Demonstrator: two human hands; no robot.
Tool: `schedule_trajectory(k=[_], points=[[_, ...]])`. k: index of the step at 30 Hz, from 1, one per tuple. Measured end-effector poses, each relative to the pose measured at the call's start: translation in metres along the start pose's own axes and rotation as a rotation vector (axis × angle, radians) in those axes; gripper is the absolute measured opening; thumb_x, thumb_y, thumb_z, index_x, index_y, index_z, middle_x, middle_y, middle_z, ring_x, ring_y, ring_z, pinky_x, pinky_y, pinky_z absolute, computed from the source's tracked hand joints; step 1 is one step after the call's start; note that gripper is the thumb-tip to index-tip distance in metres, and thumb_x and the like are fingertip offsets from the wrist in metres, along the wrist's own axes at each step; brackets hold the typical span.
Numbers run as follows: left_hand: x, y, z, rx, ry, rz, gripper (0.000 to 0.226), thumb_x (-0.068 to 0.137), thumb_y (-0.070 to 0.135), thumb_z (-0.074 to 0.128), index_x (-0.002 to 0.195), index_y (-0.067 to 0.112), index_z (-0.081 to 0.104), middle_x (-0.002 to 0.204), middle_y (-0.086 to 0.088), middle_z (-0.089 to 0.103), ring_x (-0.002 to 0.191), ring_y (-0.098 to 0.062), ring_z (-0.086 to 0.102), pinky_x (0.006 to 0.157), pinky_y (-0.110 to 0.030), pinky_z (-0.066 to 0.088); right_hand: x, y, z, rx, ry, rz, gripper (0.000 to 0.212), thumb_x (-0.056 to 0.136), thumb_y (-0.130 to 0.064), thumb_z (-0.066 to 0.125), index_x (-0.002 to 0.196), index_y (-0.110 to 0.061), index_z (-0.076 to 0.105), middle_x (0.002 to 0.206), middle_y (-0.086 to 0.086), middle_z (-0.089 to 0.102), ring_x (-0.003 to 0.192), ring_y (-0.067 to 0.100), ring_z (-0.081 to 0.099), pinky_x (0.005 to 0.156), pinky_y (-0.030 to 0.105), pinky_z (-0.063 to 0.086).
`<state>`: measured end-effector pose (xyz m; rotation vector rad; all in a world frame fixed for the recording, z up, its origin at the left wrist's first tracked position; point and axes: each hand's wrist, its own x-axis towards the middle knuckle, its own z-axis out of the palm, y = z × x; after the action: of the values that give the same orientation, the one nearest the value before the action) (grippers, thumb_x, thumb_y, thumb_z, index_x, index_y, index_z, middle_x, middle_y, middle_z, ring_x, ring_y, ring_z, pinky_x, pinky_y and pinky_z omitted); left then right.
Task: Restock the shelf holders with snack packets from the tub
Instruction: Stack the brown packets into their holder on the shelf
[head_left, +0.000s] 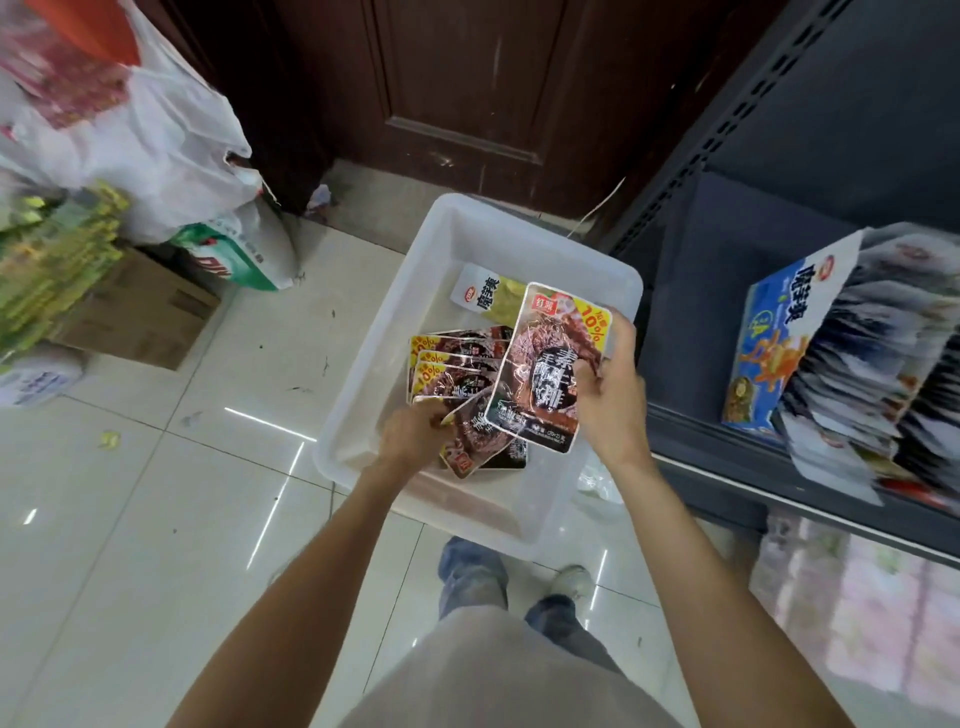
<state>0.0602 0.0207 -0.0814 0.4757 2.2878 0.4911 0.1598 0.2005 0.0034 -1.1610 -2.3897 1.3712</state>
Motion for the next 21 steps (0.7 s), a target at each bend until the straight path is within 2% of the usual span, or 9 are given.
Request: schedule_trajectory(k=[3, 5, 8, 11, 13, 15, 17, 19, 21], points=[[-0.019, 0.005, -0.019, -0.330, 0.108, 0.059, 0.022, 0.095, 0.022, 0.055, 0.114, 0.011, 0.060, 0.101, -0.008, 0.068, 0.085, -0.028, 0.067, 0.075, -0.039, 0.055, -0.011, 0.002, -0.010, 0.115, 0.031, 0.023, 0.047, 0.098, -0.010, 0.047, 0.135, -0.033, 0.028, 0.109, -0.003, 0.065, 0.086, 0.004, 0.065, 0.065, 0.018, 0.053], [-0.033, 0.011, -0.033, -0.459, 0.220, 0.134, 0.018, 0.095, 0.024, 0.055, 0.110, 0.015, 0.061, 0.099, -0.008, 0.070, 0.079, -0.024, 0.068, 0.068, -0.039, 0.057, -0.019, 0.001, -0.019, 0.187, 0.064, 0.030, 0.047, 0.098, -0.009, 0.048, 0.133, -0.034, 0.030, 0.104, -0.002, 0.067, 0.087, 0.010, 0.067, 0.069, 0.028, 0.055], [-0.053, 0.024, -0.054, -0.623, 0.374, 0.221, 0.007, 0.093, 0.024, 0.059, 0.089, 0.024, 0.065, 0.082, 0.002, 0.071, 0.070, -0.013, 0.067, 0.058, -0.032, 0.054, -0.034, -0.001, -0.036, 0.282, 0.104, 0.010, 0.045, 0.098, -0.012, 0.050, 0.131, -0.036, 0.032, 0.102, -0.005, 0.067, 0.091, 0.015, 0.067, 0.077, 0.039, 0.056], [-0.072, 0.045, -0.073, -0.914, 0.485, 0.173, 0.012, 0.090, 0.021, 0.064, 0.081, 0.027, 0.069, 0.072, 0.009, 0.072, 0.064, -0.005, 0.066, 0.054, -0.020, 0.051, -0.052, -0.007, -0.059, 0.278, 0.140, -0.063, 0.031, 0.098, -0.020, 0.050, 0.121, -0.036, 0.037, 0.092, -0.008, 0.067, 0.083, 0.018, 0.067, 0.074, 0.045, 0.056], [-0.083, 0.063, -0.080, -1.128, 0.481, 0.116, 0.009, 0.091, 0.021, 0.062, 0.086, 0.020, 0.070, 0.072, 0.008, 0.073, 0.062, -0.006, 0.067, 0.052, -0.017, 0.050, -0.061, -0.008, -0.077, 0.275, 0.171, -0.101, 0.014, 0.098, -0.022, 0.050, 0.109, -0.029, 0.043, 0.087, -0.005, 0.067, 0.084, 0.024, 0.065, 0.073, 0.046, 0.055], [-0.092, 0.081, -0.081, -1.298, 0.410, 0.103, 0.013, 0.094, 0.022, 0.058, 0.089, 0.016, 0.068, 0.077, 0.003, 0.074, 0.067, -0.011, 0.070, 0.056, -0.022, 0.053, -0.070, -0.003, -0.098, 0.312, 0.230, -0.130, 0.011, 0.099, -0.020, 0.049, 0.101, -0.031, 0.049, 0.090, -0.013, 0.068, 0.087, 0.012, 0.066, 0.069, 0.026, 0.056], [-0.101, 0.101, -0.080, -1.352, 0.334, 0.164, 0.016, 0.096, 0.022, 0.054, 0.090, 0.017, 0.069, 0.084, 0.000, 0.075, 0.074, -0.014, 0.071, 0.060, -0.026, 0.056, -0.080, -0.001, -0.124, 0.357, 0.287, -0.148, 0.023, 0.098, -0.021, 0.050, 0.097, -0.043, 0.055, 0.095, -0.025, 0.067, 0.088, -0.003, 0.064, 0.067, 0.011, 0.049], [-0.111, 0.125, -0.076, -1.337, 0.274, 0.216, 0.018, 0.096, 0.024, 0.054, 0.091, 0.019, 0.071, 0.091, -0.004, 0.074, 0.081, -0.018, 0.071, 0.068, -0.032, 0.057, -0.093, 0.004, -0.153, 0.383, 0.337, -0.152, 0.022, 0.096, -0.026, 0.052, 0.095, -0.047, 0.059, 0.096, -0.024, 0.068, 0.087, -0.004, 0.063, 0.072, 0.019, 0.052], [-0.121, 0.153, -0.070, -1.272, 0.250, 0.283, 0.020, 0.096, 0.026, 0.055, 0.089, 0.024, 0.073, 0.093, -0.005, 0.074, 0.084, -0.020, 0.070, 0.075, -0.038, 0.057, -0.106, 0.018, -0.184, 0.417, 0.406, -0.131, 0.016, 0.092, -0.030, 0.055, 0.094, -0.044, 0.062, 0.092, -0.020, 0.069, 0.085, 0.002, 0.063, 0.077, 0.039, 0.055]])
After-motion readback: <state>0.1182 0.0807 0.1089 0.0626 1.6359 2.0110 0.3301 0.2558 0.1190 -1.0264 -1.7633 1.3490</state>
